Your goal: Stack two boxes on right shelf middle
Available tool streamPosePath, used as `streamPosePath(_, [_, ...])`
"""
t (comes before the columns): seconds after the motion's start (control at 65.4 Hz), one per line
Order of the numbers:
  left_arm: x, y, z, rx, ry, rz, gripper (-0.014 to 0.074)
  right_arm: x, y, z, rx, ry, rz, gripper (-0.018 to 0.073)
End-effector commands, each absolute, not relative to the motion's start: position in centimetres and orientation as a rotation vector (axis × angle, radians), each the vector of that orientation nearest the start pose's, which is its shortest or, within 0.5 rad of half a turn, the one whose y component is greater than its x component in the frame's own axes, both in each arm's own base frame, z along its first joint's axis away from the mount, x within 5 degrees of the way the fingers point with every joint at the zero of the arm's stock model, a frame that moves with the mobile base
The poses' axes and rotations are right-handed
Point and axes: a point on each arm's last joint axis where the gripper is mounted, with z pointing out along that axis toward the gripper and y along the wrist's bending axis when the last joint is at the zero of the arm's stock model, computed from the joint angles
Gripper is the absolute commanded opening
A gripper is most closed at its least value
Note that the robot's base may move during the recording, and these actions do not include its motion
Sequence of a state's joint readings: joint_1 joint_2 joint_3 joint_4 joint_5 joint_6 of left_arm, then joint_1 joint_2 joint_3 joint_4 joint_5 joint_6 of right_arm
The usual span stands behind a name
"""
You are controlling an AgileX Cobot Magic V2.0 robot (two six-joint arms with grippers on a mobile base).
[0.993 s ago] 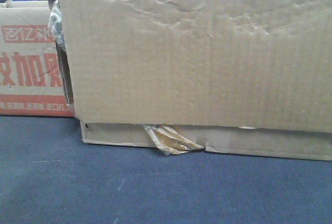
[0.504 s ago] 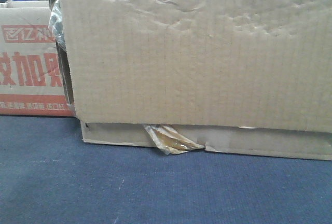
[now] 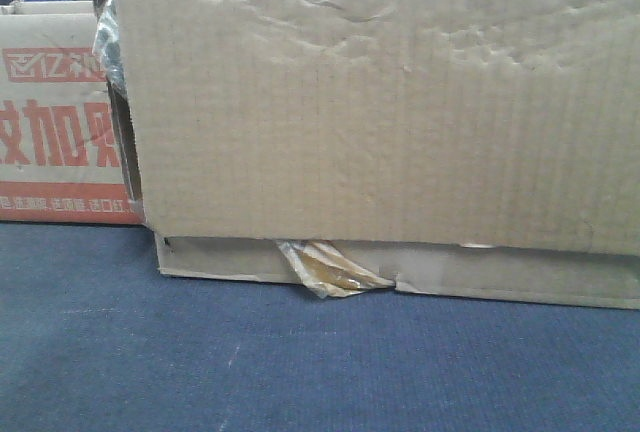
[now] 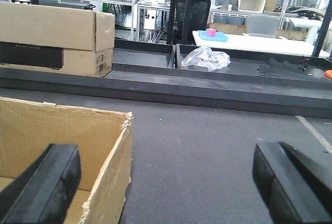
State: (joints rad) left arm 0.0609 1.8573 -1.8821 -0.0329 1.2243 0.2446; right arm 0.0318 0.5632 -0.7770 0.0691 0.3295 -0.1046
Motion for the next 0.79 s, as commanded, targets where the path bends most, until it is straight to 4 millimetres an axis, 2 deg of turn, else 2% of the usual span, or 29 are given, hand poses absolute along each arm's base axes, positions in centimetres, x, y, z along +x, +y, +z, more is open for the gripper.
streamPosePath(0.0, [41.1,2.2,34.2,0.246,2.687,0.029,0.0601,10.6,0.5,40.2,-0.082,1.585,0.0,0.0559])
streamPosePath(0.26, [42.3,2.3,31.5,0.25,2.752,0.018,0.0601,10.6,0.5,40.2,-0.082,1.585,0.0,0.0559])
streamPosePath(0.428, [42.7,2.3,30.7,0.251,2.771,0.014,0.0597,10.6,0.5,40.2,-0.082,1.585,0.0,0.0559])
streamPosePath(0.489, [42.7,2.3,30.6,0.249,2.774,0.013,0.0568,10.6,0.5,40.2,-0.082,1.585,0.0,0.0559])
streamPosePath(0.565, [42.6,2.3,30.3,0.249,2.783,0.011,0.0491,10.6,0.5,40.2,-0.082,1.585,0.0,0.0559])
streamPosePath(0.642, [42.6,2.3,30.1,0.25,2.791,0.01,0.0361,10.6,0.5,40.2,-0.082,1.585,0.0,0.0559])
streamPosePath(0.779, [42.5,2.4,30.0,0.252,2.796,0.018,0.0059,10.6,0.5,40.2,-0.082,1.585,0.0,0.0559])
